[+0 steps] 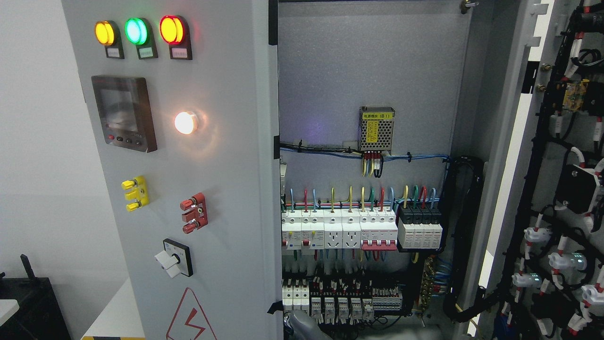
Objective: Open door with both hands
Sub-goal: 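Keep pushing the indicator-light door farther open with the right hand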
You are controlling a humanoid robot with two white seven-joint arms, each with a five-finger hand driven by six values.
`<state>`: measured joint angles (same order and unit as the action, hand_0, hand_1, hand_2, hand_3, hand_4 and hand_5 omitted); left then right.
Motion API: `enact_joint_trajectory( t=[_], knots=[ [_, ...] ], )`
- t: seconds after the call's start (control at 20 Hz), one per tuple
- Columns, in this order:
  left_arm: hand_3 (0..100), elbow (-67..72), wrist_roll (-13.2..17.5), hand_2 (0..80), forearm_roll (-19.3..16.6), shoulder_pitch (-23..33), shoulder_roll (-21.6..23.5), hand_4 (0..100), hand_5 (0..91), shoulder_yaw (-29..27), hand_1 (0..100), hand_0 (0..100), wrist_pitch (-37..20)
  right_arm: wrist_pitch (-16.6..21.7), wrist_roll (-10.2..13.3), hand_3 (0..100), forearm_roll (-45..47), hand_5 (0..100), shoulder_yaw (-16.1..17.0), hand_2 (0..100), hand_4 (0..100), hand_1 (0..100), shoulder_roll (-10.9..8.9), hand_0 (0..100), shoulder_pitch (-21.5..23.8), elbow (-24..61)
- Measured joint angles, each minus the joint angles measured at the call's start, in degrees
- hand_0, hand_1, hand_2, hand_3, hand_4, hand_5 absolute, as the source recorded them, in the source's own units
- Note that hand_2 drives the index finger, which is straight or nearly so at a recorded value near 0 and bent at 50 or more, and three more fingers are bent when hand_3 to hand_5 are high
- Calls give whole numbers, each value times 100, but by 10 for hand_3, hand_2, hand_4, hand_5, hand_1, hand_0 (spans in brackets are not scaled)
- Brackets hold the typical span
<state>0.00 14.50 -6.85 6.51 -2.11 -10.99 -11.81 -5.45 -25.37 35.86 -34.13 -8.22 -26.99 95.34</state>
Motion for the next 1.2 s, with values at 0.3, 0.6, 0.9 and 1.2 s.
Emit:
enact_joint_trajectory(
  t=[0.3, 0.6, 0.9, 1.2],
  knots=[
    [0, 0, 0, 0, 0, 0, 0, 42, 0, 0, 0, 0, -1, 0, -160, 0, 0, 0, -94, 0, 0, 0, 14, 0, 25, 70],
    [0, 0, 0, 0, 0, 0, 0, 43, 0, 0, 0, 0, -1, 0, -226, 0, 0, 0, -200, 0, 0, 0, 28, 0, 37, 139],
    [0, 0, 0, 0, 0, 0, 0, 43, 0, 0, 0, 0, -5, -4, -230, 0, -4, 0, -313, 0, 0, 0, 73, 0, 51, 191],
    [0, 0, 0, 0, 0, 0, 0, 43, 0, 0, 0, 0, -17, -4, -253, 0, -7, 0, -407, 0, 0, 0, 115, 0, 88, 235]
  ],
)
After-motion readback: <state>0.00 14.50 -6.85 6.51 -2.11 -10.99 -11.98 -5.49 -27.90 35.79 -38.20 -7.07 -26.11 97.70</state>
